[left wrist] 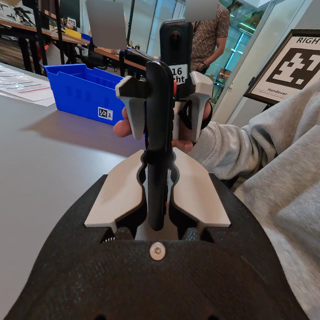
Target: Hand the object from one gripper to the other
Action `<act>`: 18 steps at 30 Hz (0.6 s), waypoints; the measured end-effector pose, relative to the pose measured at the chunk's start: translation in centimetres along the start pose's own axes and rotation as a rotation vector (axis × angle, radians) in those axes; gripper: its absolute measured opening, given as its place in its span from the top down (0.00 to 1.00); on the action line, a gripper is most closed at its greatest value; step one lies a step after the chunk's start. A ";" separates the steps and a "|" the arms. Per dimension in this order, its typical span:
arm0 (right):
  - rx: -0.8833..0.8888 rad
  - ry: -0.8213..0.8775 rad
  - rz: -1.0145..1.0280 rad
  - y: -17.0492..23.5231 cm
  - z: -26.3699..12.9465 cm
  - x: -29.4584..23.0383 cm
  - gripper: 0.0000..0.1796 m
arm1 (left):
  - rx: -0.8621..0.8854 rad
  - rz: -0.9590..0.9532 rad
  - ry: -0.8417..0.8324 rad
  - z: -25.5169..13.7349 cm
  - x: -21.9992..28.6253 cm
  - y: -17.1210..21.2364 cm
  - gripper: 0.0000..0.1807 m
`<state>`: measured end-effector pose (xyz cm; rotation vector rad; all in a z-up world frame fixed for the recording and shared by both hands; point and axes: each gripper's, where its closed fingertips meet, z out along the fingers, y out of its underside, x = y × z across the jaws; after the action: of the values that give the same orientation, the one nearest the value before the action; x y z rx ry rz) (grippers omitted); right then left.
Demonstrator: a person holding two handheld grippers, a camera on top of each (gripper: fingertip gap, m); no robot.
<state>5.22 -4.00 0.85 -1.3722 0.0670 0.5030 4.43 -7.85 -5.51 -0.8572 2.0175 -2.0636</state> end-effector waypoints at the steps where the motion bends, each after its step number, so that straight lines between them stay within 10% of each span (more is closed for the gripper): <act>1: -0.008 -0.001 -0.004 0.1 0.1 -0.1 0.74 | -0.004 0.001 0.000 0.1 0.0 0.1 0.86; 10: -0.019 0.021 -0.045 -0.1 -0.1 -0.2 0.85 | 0.043 -0.037 -0.005 -0.1 -0.1 -0.4 0.84; 18: -0.038 0.044 -0.061 -0.2 -0.3 0.1 0.86 | 0.064 -0.039 -0.048 -0.1 -0.8 -0.6 0.59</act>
<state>5.49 -4.28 0.90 -1.4182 0.0513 0.4255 5.17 -7.31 -5.20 -0.9326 1.9140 -2.0948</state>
